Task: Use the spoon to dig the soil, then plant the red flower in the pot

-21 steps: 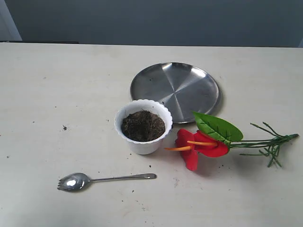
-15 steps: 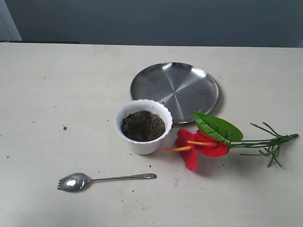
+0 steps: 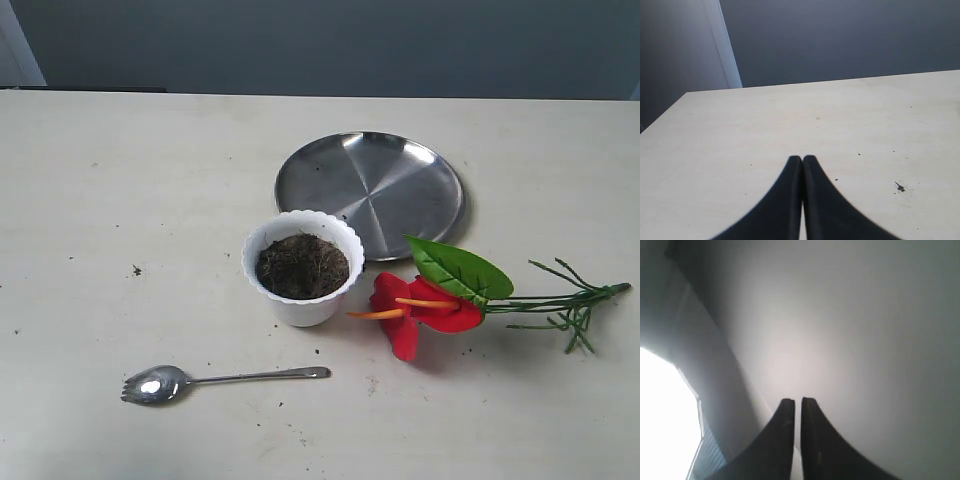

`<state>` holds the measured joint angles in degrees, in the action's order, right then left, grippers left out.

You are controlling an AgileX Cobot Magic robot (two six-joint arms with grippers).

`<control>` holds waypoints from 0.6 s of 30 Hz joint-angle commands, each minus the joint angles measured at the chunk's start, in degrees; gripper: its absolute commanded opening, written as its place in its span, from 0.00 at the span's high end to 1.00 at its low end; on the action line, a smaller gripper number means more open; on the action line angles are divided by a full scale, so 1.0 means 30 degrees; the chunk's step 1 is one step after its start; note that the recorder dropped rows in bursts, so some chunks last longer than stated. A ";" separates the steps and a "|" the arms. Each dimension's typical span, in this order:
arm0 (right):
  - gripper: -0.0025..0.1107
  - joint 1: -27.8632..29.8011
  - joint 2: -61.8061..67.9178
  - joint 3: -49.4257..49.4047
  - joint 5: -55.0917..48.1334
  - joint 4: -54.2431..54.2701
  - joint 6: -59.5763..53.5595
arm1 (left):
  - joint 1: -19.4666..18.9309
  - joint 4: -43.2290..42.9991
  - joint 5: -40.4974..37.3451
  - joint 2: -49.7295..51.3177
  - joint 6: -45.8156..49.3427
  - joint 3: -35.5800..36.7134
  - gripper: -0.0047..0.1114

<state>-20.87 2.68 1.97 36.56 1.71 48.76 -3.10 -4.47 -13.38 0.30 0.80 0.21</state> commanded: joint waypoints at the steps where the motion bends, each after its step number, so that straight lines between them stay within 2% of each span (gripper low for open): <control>1: 0.93 0.0067 0.3997 0.4873 -0.3752 -0.3299 -0.3461 | 0.0135 0.0146 0.0024 -0.0101 -0.0073 -0.0071 0.96; 3: 0.93 0.0067 0.7580 0.8898 -0.6536 -1.1611 0.0595 | 0.0135 0.0146 0.0024 -0.0101 -0.0073 -0.0071 0.96; 5: 0.93 -0.0191 1.0835 1.2134 -0.7426 -2.0729 0.7591 | 0.0135 0.0146 0.0024 -0.0101 -0.0073 -0.0071 0.96; 8: 0.93 -0.0737 1.4476 1.5847 -0.4662 -3.1356 1.5971 | 0.0135 0.0146 0.0024 -0.0101 -0.0073 -0.0071 0.96; 9: 0.93 -0.0884 1.5806 1.7212 -0.3211 -3.3884 1.8773 | 0.0135 0.0146 0.0024 -0.0101 -0.0073 -0.0071 0.96; 10: 0.93 -0.1054 1.7163 1.8051 -0.1915 -3.3884 2.0260 | 0.0135 0.0146 0.0024 -0.0101 -0.0073 -0.0071 0.96; 12: 0.93 -0.1108 1.9448 1.9730 0.0417 -3.3884 2.0276 | 0.0135 0.0146 0.0024 -0.0101 -0.0073 -0.0071 0.96; 14: 0.93 -0.1108 2.1070 2.0771 0.1034 -3.3884 2.0102 | 0.0135 0.0146 0.0024 -0.0101 -0.0073 -0.0071 0.96; 16: 0.93 -0.1108 2.2241 2.1462 -0.0566 -3.3884 2.0102 | 0.0135 0.0146 0.0024 -0.0101 -0.0073 -0.0071 0.96; 18: 0.93 -0.1294 2.3124 2.1947 -0.4662 -3.3884 1.9702 | 0.0135 0.0146 0.0024 -0.0101 -0.0073 -0.0071 0.96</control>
<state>-24.26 69.00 65.54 34.47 -99.26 108.17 -3.10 -4.47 -13.38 0.30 0.80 0.21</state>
